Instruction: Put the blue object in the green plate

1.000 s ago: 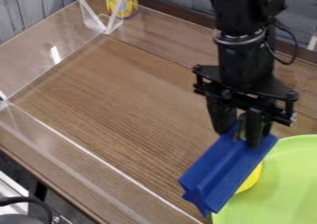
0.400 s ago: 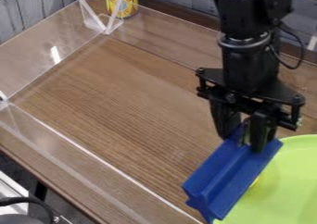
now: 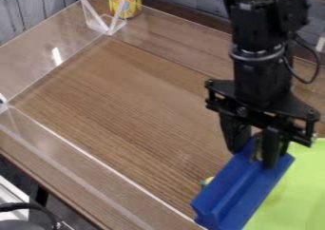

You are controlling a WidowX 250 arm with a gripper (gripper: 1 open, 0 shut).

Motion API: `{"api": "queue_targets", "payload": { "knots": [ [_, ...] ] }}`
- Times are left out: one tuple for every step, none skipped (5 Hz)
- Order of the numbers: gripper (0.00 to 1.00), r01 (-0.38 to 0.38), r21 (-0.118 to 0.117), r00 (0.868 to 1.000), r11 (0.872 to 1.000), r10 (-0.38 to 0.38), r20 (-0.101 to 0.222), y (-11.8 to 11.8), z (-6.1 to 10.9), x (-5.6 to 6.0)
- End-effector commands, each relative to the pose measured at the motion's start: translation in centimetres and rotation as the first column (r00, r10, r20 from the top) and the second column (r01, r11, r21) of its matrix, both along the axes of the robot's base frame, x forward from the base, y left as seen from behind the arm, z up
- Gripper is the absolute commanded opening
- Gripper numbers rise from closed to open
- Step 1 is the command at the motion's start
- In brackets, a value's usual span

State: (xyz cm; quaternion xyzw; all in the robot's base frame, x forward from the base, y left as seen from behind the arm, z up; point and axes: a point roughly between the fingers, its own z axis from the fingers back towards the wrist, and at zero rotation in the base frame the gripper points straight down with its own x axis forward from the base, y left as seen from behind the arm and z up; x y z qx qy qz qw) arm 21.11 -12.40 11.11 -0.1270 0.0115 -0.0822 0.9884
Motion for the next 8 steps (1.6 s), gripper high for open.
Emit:
{"api": "queue_targets", "payload": {
  "knots": [
    [0.0, -0.001, -0.024, 0.999, 1.0, 0.002, 0.052, -0.7, 1.4, -0.1],
    [0.0, -0.003, -0.026, 0.999, 1.0, 0.004, 0.052, -1.1, 1.5, -0.4],
    [0.0, -0.002, -0.028, 0.999, 1.0, 0.003, 0.049, -1.4, 1.6, -0.6],
    [0.0, -0.002, -0.031, 0.999, 1.0, 0.003, 0.05, -1.5, 1.6, -0.8],
    [0.0, -0.001, -0.037, 0.999, 0.999, 0.003, 0.053, -1.7, 1.6, -0.9],
    [0.0, 0.0, -0.043, 0.998, 0.999, 0.002, 0.057, -1.9, 1.5, -1.0],
    [0.0, 0.0, -0.046, 0.998, 0.999, 0.003, 0.06, -1.9, 1.4, -1.1],
    [0.0, 0.0, -0.046, 0.998, 0.999, 0.003, 0.062, -1.8, 1.4, -1.1]
  ]
}}
